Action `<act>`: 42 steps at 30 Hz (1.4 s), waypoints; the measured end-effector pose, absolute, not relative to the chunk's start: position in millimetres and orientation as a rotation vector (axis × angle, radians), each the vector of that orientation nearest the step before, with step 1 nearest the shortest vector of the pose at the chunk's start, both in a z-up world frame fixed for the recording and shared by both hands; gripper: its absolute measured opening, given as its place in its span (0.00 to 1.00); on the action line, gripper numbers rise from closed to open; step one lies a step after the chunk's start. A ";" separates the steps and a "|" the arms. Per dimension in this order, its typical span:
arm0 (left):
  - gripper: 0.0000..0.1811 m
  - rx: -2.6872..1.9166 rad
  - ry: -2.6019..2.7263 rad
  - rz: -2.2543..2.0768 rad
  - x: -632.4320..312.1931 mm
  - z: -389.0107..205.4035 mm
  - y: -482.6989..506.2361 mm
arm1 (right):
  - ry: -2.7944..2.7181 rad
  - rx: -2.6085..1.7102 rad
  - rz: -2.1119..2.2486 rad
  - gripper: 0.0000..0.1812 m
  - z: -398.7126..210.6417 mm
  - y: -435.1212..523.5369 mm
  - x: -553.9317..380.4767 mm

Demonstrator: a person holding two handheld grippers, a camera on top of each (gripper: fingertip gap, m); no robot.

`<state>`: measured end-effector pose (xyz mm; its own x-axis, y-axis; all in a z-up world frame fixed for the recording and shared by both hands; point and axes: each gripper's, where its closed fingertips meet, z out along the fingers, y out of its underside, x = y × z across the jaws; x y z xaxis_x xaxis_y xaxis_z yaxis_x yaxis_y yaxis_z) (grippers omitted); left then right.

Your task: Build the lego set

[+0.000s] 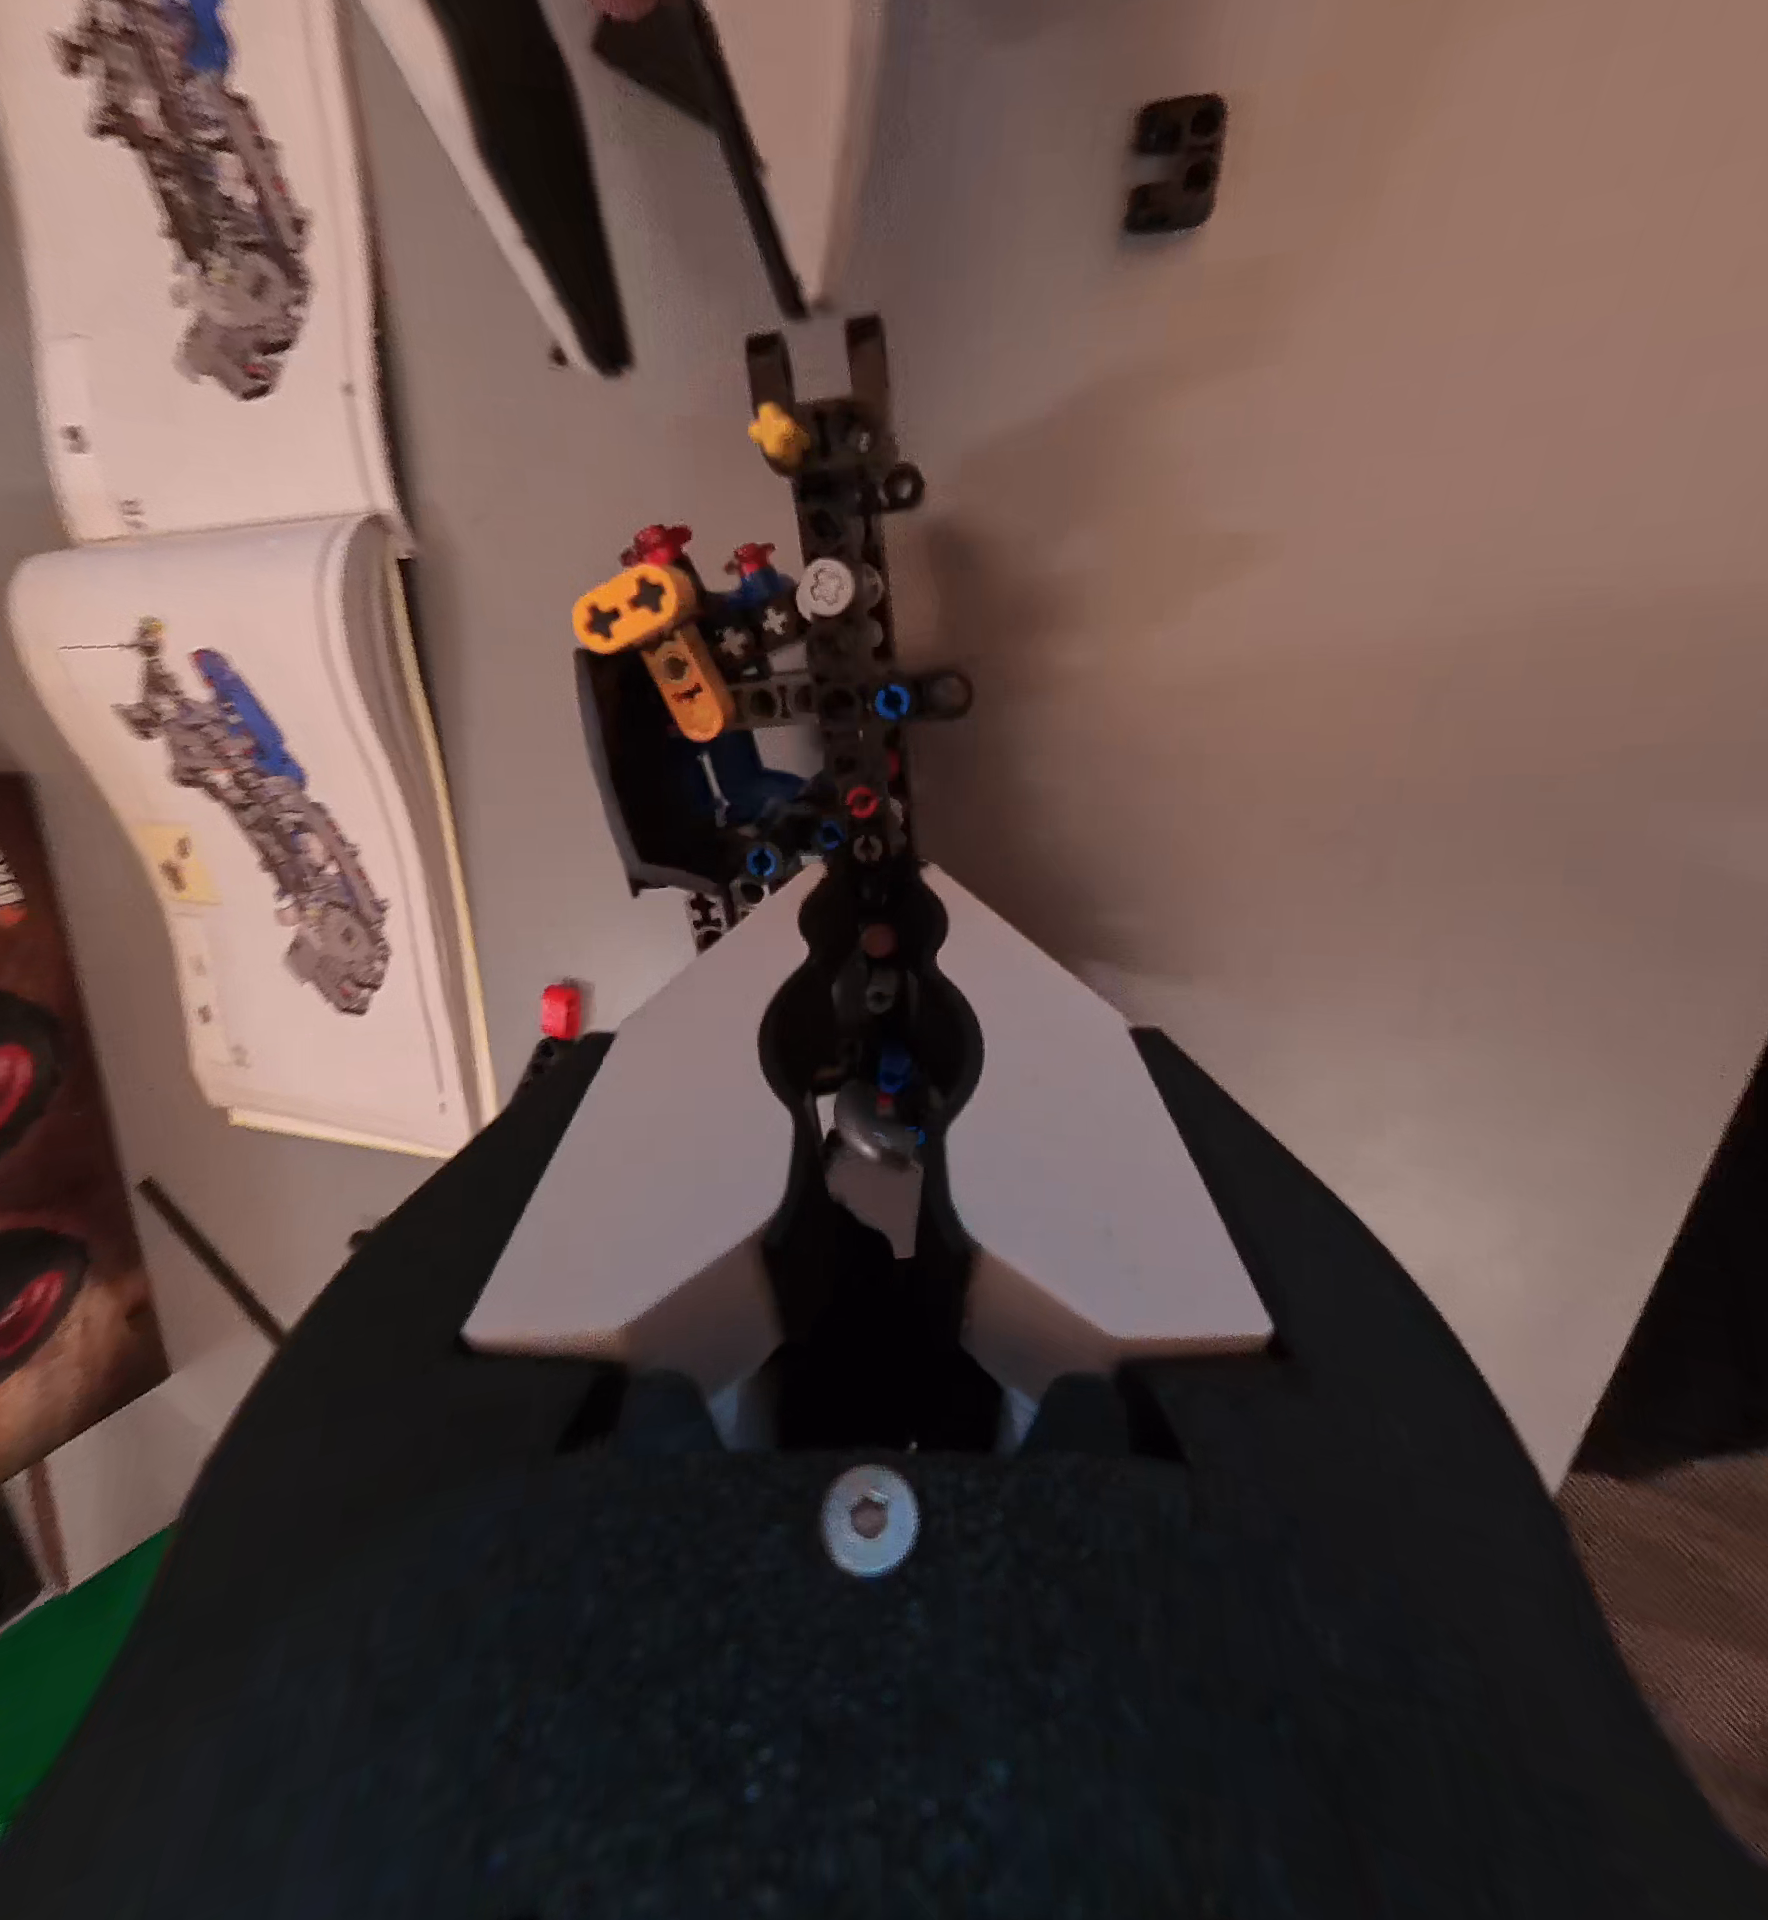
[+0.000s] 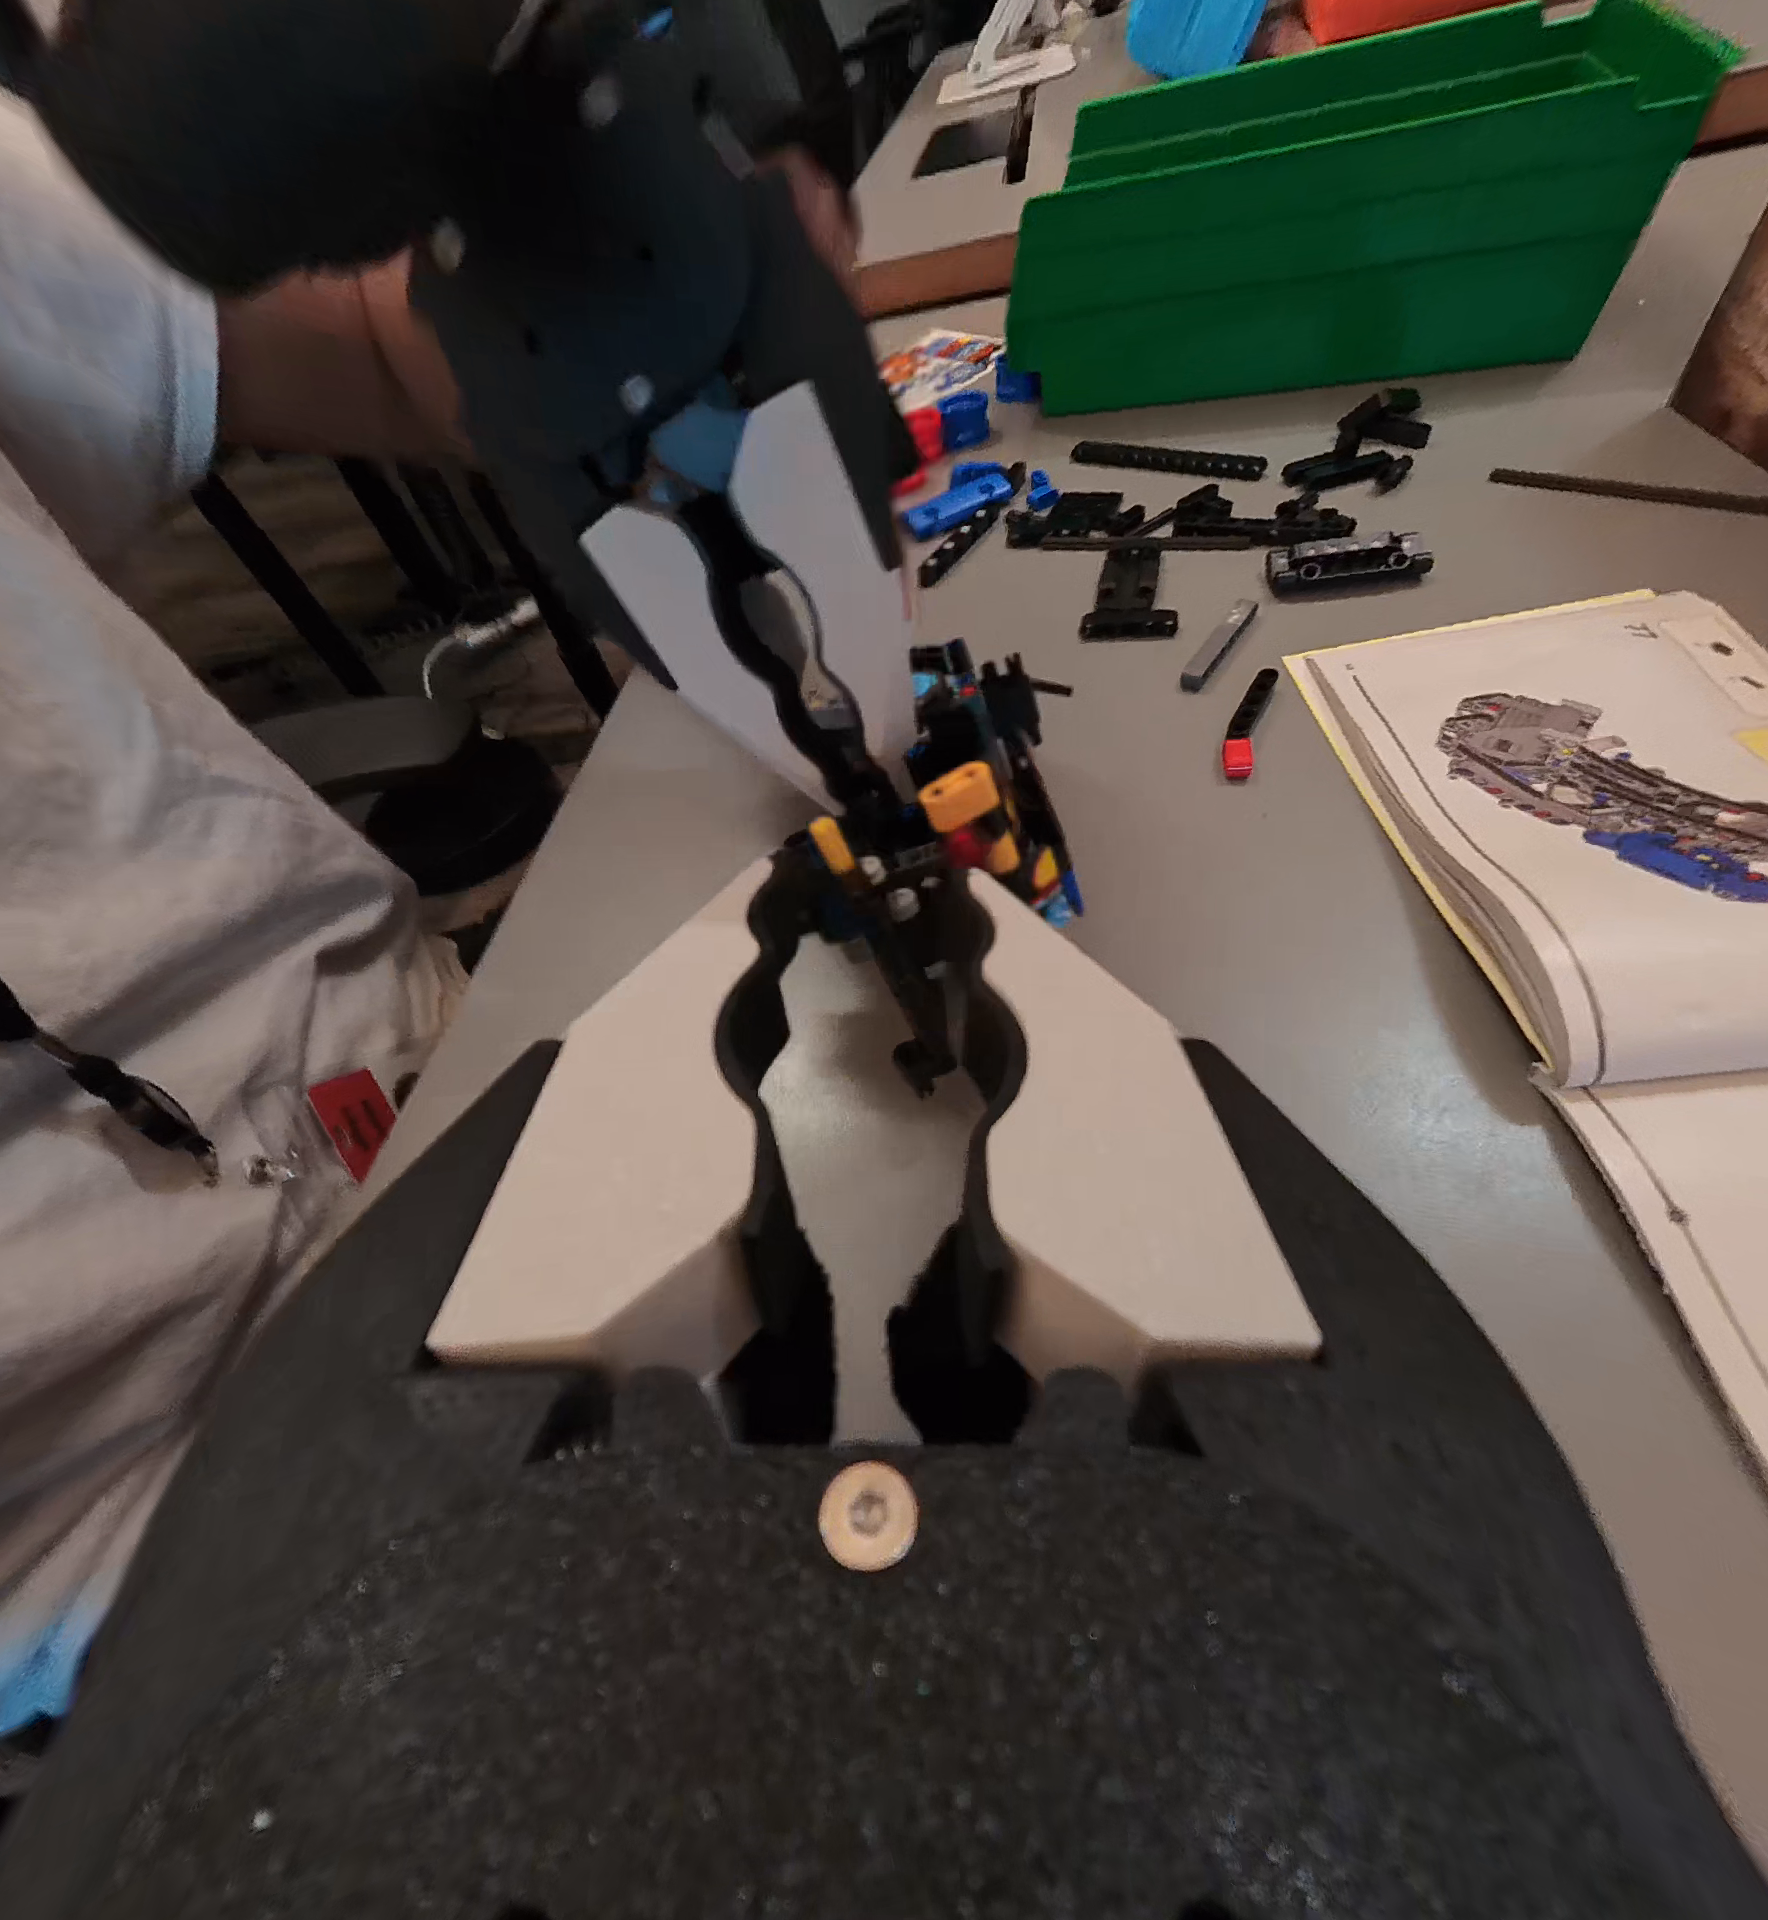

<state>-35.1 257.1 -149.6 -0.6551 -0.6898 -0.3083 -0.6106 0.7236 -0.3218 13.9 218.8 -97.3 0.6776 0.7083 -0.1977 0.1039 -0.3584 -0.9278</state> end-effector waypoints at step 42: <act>0.16 -0.870 1.695 -1.093 -51.4 -41.7 200.7 | -0.370 -1.637 0.245 0.30 -47.7 255.3 9.1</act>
